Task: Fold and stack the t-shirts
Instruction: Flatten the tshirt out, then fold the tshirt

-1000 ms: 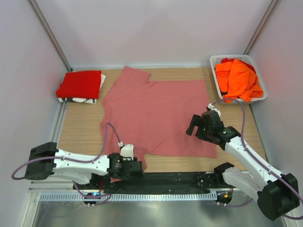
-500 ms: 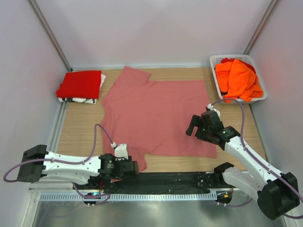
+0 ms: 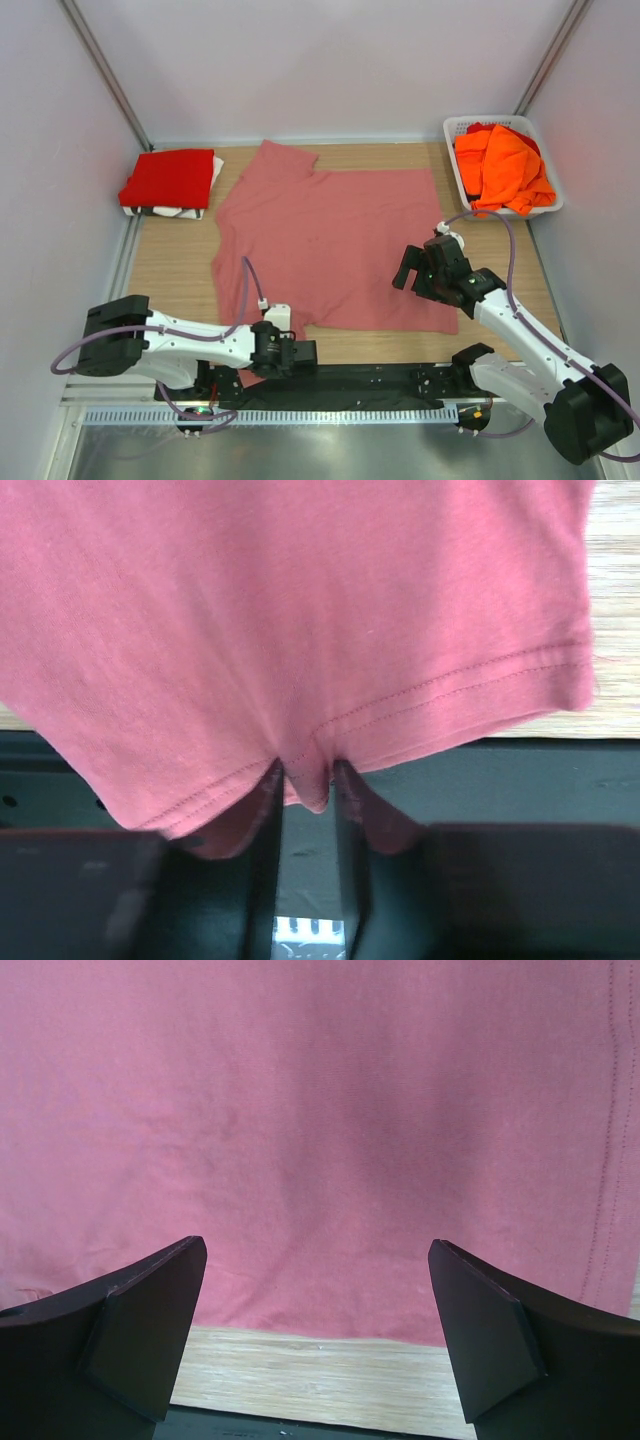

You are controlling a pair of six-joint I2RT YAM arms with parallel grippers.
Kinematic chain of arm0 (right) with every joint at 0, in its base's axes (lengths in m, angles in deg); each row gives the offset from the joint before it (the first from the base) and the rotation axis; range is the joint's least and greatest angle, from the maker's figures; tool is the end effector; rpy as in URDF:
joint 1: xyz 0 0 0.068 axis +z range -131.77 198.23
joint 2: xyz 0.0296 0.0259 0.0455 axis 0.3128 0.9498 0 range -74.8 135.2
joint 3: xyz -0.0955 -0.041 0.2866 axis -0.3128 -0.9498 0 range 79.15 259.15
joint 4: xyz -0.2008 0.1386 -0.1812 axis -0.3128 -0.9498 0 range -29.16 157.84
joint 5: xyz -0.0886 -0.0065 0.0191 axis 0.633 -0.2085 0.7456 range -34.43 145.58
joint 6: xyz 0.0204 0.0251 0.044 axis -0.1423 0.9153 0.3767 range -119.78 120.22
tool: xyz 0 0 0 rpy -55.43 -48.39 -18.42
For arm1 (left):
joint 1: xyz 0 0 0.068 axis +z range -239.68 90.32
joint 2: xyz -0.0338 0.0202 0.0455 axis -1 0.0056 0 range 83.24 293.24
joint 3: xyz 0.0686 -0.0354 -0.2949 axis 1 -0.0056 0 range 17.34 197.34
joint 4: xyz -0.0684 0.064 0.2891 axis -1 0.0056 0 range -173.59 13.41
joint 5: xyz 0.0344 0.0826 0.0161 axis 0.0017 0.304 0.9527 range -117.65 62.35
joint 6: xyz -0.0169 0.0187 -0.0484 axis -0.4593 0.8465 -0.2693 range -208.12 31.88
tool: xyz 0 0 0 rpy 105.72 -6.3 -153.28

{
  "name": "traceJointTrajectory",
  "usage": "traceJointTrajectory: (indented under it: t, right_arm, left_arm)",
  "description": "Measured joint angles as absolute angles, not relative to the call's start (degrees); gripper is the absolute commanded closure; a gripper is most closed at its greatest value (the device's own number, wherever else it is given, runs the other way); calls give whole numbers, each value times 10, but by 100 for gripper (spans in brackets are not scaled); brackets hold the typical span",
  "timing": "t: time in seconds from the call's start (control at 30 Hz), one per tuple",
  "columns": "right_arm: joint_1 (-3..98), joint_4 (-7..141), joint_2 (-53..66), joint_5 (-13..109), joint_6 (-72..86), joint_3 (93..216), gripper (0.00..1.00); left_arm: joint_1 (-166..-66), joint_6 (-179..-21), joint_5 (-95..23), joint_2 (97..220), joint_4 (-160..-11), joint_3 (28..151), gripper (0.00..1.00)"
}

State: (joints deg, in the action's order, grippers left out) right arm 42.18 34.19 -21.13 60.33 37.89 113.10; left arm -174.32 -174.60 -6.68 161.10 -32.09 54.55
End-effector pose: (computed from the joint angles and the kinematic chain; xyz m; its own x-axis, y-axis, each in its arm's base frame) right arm 0.1868 0.0796 0.2228 -0.8002 0.3109 -0.5129 0.1637 0.9359 0.3119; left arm 0.0329 -0.2104 0.1524 -0.9350 -0.0126 -0.3545 -0.0360 0.9976 0.0595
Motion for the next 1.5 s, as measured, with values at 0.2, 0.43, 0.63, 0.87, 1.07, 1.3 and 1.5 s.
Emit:
traceJointTrajectory:
  t: [0.2,0.43,0.63,0.87,1.07,1.3,1.5]
  right_arm:
    - [422,336,-213,622,387,1131,0]
    - [390,263,-319,748,473,1136,0]
    - [253,208,-375,779,535,1155,0]
    - [88,203,-224,642,509,1148,2]
    - [87,186,-253,571,502,1093,9]
    - [86,194,-223,511,499,1042,17]
    - [86,194,-217,511,492,1044,23]
  left_arm:
    - [-1743,-1746,-63,1581,-325,539,100]
    - [-1738,-1749,-60,1519,-346,504,100]
    - [-1724,-1746,-5,1460,-347,467,100]
    - [-1722,-1732,27,1388,-357,448,100]
    - [-1720,-1718,42,1364,-375,436,100]
    - [-1706,-1708,43,1356,-394,422,100]
    - [-1689,-1695,43,1356,-404,422,100]
